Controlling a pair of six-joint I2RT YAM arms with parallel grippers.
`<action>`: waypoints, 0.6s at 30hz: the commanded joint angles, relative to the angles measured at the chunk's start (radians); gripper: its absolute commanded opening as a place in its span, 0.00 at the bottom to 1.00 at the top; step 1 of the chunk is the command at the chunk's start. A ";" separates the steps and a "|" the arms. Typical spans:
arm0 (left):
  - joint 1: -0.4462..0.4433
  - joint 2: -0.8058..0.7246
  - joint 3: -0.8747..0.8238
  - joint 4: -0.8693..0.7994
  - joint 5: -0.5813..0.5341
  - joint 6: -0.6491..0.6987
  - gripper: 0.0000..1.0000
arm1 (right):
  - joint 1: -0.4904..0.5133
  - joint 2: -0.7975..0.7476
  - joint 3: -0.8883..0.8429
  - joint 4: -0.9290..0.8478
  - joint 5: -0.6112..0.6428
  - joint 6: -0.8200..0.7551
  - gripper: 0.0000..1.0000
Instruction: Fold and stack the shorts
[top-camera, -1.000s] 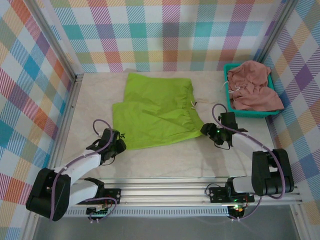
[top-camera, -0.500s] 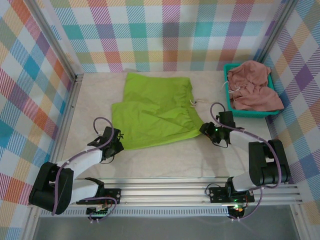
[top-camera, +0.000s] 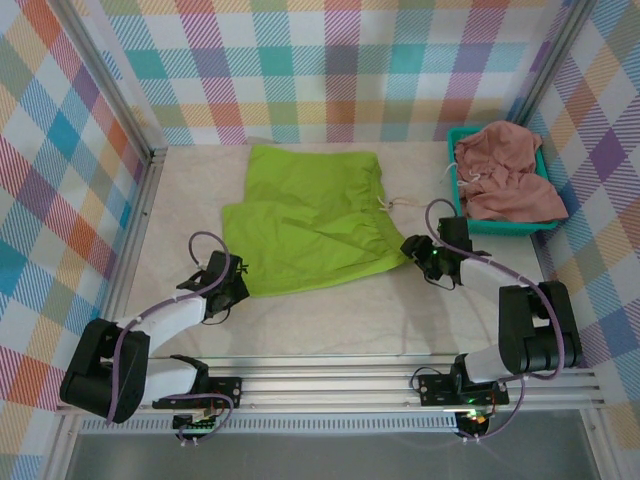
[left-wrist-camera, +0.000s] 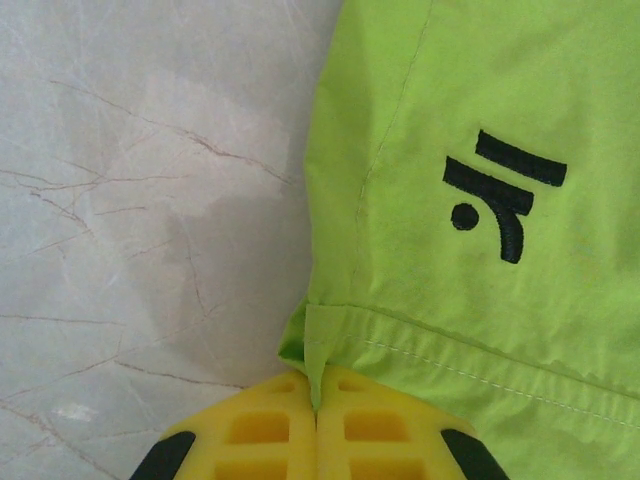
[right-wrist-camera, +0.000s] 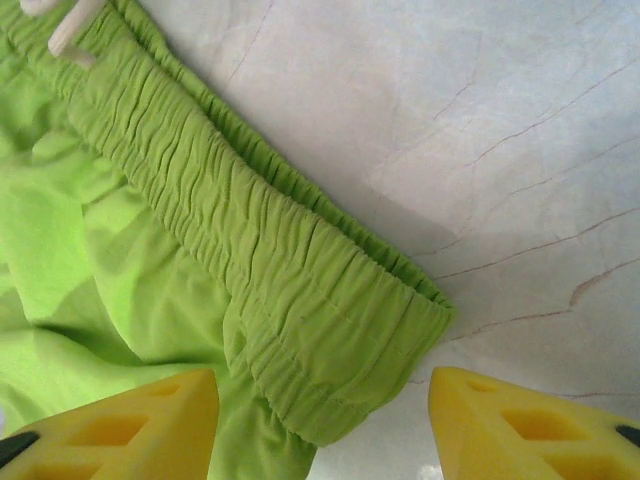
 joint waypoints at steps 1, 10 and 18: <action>0.008 0.032 0.023 0.141 0.072 0.016 0.00 | -0.002 0.014 -0.005 0.038 -0.004 0.138 0.59; 0.008 0.029 0.023 0.142 0.083 0.017 0.00 | -0.003 0.074 0.004 0.029 0.034 0.307 0.55; 0.008 0.024 0.021 0.140 0.081 0.019 0.00 | -0.002 0.138 0.032 0.091 -0.010 0.373 0.49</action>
